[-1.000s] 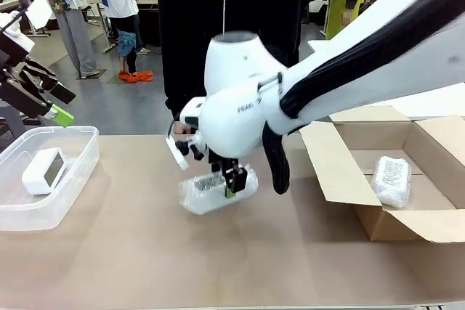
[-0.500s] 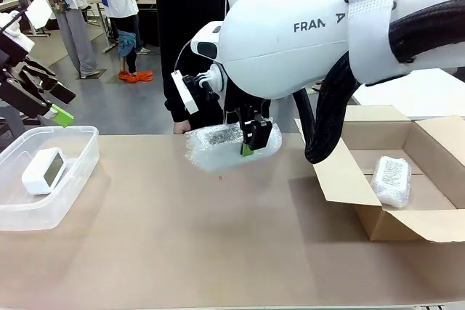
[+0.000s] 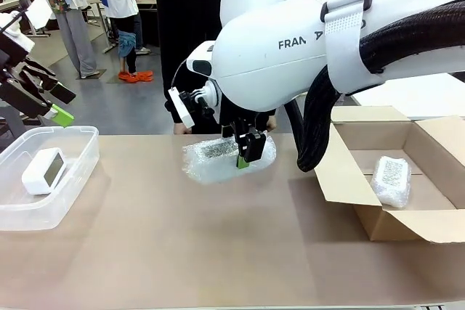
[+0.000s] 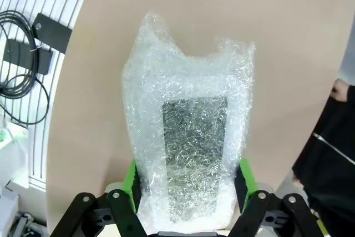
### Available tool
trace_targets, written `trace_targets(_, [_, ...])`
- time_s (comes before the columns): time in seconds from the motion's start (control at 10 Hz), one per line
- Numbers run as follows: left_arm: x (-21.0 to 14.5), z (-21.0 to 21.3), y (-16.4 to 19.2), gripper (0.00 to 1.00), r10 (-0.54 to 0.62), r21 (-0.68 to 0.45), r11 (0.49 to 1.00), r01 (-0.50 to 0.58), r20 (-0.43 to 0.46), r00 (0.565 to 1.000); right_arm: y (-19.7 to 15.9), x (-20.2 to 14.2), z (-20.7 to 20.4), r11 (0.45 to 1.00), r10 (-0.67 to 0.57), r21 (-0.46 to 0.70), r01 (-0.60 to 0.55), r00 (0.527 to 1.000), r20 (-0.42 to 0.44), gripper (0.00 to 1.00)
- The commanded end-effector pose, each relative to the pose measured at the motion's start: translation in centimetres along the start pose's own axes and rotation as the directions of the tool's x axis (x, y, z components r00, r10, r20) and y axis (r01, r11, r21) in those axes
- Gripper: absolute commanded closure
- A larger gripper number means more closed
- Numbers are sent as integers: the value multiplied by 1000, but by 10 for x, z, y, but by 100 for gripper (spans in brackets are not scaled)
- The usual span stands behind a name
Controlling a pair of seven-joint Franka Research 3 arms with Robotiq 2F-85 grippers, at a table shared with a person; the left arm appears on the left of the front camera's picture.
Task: Separate and place wrapped and unwrapped clocks.
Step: If the picked Digital clock is wrapped, place it in the Package Box ; if not, place it in the Organizing box.
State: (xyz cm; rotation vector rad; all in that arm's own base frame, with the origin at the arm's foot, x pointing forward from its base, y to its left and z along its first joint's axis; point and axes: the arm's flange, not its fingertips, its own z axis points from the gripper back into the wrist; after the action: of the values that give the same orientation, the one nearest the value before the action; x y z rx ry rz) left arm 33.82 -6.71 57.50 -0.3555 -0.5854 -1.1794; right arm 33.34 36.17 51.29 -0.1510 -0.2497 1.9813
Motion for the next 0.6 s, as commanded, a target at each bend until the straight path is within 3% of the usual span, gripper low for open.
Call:
trace_targets(0.0, [1, 0, -1, 0, 4, 5, 1000, -4, -8, 1000, -1, -1, 4, 1000, 12, -25, -13, 1000, -9, 96])
trace_targets(0.4, [1, 0, -1, 0, 4, 5, 1000, -4, -8, 1000, -1, -1, 4, 1000, 12, -25, -13, 1000, -9, 96])
trace_targets(0.5, [1, 0, -1, 0, 4, 5, 1000, -4, -8, 1000, 0, 1, 2, 1000, 1, -4, -1, 1000, 2, 20])
